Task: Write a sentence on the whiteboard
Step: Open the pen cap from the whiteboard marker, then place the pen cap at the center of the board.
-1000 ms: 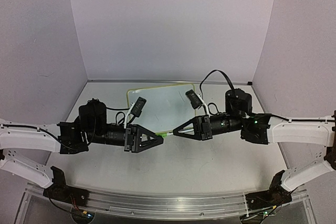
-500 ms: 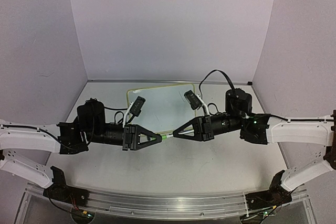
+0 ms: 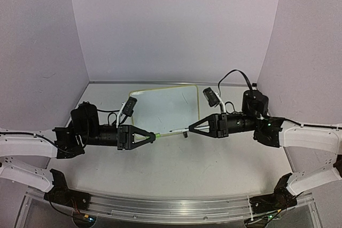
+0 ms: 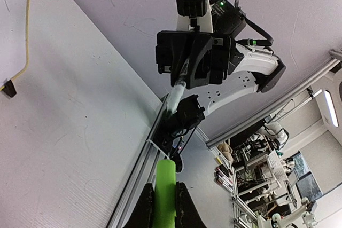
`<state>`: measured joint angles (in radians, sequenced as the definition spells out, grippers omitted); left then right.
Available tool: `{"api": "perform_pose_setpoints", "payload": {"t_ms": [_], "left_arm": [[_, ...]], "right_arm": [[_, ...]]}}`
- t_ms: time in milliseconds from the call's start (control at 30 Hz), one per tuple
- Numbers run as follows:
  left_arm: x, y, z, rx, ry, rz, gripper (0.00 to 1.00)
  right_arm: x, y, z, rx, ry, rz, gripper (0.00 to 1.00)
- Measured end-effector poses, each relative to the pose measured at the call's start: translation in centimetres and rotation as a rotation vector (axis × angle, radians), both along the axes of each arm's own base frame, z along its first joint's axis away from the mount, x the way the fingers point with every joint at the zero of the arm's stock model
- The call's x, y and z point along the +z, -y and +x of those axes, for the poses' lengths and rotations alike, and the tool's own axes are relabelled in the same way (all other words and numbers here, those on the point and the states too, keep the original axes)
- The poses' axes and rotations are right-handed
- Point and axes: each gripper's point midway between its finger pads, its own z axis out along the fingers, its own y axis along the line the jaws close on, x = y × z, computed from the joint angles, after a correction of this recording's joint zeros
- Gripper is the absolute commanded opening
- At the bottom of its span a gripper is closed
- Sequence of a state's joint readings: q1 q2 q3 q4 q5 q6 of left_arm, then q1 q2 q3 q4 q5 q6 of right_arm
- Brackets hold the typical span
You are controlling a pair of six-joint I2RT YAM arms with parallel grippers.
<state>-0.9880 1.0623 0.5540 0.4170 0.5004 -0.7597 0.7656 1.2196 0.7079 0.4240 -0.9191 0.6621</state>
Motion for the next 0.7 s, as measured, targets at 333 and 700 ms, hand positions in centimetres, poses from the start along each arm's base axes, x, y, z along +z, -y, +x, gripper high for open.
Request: {"api": "perform_pose_setpoints", "payload": {"t_ms": [333,700], "left_arm": [[-6.1,-1.2,1.8,0.096,-0.062,0.225,0.0],[-18.0,-2.6,2.9,0.16,-0.199,0.592,0.06]], "right_arm": [[-0.1,2.0,1.0,-0.08,0.004,-0.024,0.0],[-2.5,2.8,2.9,-0.226,0.0,-0.135,0.0]]}}
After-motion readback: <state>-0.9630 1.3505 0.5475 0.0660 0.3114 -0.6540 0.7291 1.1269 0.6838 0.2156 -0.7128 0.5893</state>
